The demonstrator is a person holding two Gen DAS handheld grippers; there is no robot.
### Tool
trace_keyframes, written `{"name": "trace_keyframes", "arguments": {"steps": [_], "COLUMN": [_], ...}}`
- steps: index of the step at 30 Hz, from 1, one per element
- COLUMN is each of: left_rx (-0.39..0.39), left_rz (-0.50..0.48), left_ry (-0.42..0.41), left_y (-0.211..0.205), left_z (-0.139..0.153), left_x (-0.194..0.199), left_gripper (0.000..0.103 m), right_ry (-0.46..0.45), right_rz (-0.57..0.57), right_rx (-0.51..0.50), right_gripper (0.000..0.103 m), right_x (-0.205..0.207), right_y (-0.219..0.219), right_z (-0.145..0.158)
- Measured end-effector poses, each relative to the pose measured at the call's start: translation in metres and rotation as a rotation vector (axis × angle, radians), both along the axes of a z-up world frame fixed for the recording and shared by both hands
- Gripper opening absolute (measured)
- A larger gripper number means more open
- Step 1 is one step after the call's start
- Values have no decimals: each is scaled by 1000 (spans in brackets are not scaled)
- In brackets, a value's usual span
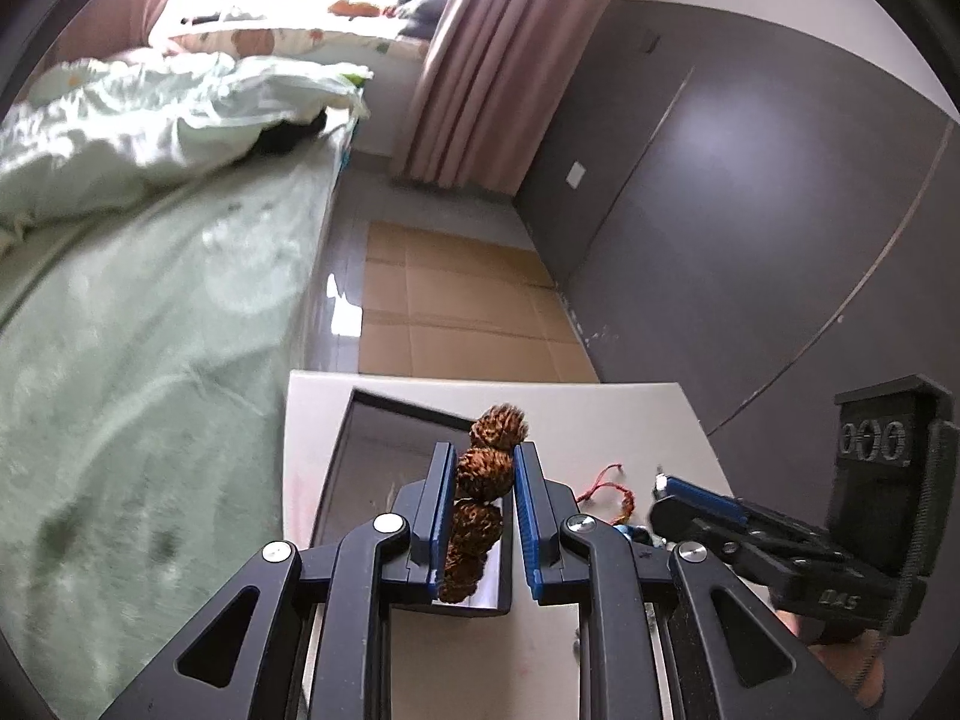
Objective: Organize jewelry
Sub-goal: 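Lower the brown bracelet into the box with the left tool while the right tool grasps the silver hoop, then place the silver hoop into the box and open the right tool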
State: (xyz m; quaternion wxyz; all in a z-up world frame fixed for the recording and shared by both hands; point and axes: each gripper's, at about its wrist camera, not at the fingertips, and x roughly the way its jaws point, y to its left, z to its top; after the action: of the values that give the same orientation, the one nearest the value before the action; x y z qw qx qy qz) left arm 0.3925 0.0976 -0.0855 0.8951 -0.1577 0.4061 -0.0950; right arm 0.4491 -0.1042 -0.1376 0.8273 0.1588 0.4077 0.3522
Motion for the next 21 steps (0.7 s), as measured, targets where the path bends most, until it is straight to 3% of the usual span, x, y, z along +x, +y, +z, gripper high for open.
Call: {"name": "trace_keyframes", "arguments": {"steps": [3,5,6,21], "left_rx": [23,28,28,20], "left_rz": [37,62,75,167], "left_ry": [54,46,32,8], "left_y": [6,12,14,53], "left_z": [-11,-12,-10,8], "left_x": [7,4,1,-34], "left_gripper": [37,58,60,65], "right_ry": [9,9,9,47], "right_rz": [-4,2,5,69], "right_rx": [5,6,8,101], "right_gripper": [51,51,51,52], "right_x": [3,2,2,8], "right_y": [3,5,6,54], "right_z": [-1,-1,-1,-9]}}
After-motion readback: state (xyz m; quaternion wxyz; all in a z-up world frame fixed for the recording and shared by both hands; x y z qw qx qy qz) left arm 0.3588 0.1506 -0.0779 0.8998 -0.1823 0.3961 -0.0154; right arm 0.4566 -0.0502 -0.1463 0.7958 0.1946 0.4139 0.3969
